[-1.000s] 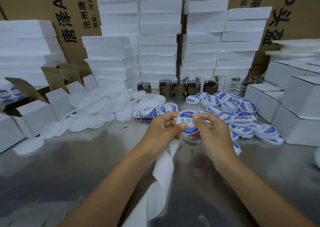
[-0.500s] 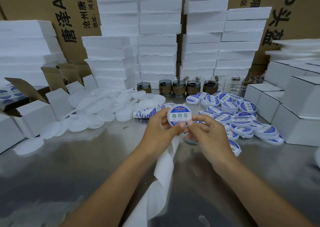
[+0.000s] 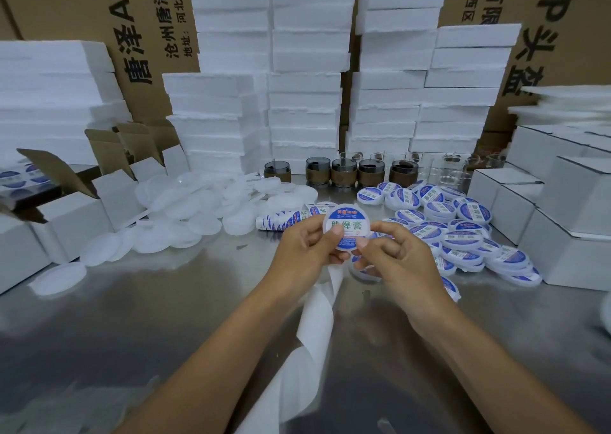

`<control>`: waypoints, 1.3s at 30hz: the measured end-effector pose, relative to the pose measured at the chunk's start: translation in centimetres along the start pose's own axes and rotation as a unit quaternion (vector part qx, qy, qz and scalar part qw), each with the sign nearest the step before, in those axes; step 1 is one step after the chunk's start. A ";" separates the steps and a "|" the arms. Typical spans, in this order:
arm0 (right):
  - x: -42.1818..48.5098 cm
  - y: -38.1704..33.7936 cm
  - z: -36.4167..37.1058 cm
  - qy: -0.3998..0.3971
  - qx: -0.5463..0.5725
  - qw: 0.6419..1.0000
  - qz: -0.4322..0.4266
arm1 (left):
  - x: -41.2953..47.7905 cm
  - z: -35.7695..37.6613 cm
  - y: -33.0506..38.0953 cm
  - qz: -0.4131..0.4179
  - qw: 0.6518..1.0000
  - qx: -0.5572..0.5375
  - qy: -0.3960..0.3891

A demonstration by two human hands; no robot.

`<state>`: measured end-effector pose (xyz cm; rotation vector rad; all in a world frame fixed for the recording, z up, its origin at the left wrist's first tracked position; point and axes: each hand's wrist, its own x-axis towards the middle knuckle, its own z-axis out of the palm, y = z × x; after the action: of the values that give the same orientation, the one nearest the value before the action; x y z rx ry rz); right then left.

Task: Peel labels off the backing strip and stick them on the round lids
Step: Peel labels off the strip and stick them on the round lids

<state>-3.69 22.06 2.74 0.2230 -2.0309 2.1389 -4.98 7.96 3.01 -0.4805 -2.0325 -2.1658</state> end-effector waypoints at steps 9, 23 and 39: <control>2.2 0.1 -4.8 0.212 -0.155 0.965 -0.006 | 1.7 -2.8 0.0 -0.032 0.979 -0.026 0.200; 2.1 1.5 -5.6 0.249 -0.381 0.888 -0.063 | 4.0 -10.8 -3.8 -0.090 0.861 0.366 0.341; 2.1 1.7 -4.8 0.190 -0.446 0.870 -0.091 | 5.9 -11.1 -4.2 -0.168 0.785 0.527 0.278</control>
<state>-6.01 26.79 1.28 -0.1328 -2.3565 0.8667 -13.41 -1.99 0.50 0.6226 -2.5567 -0.7390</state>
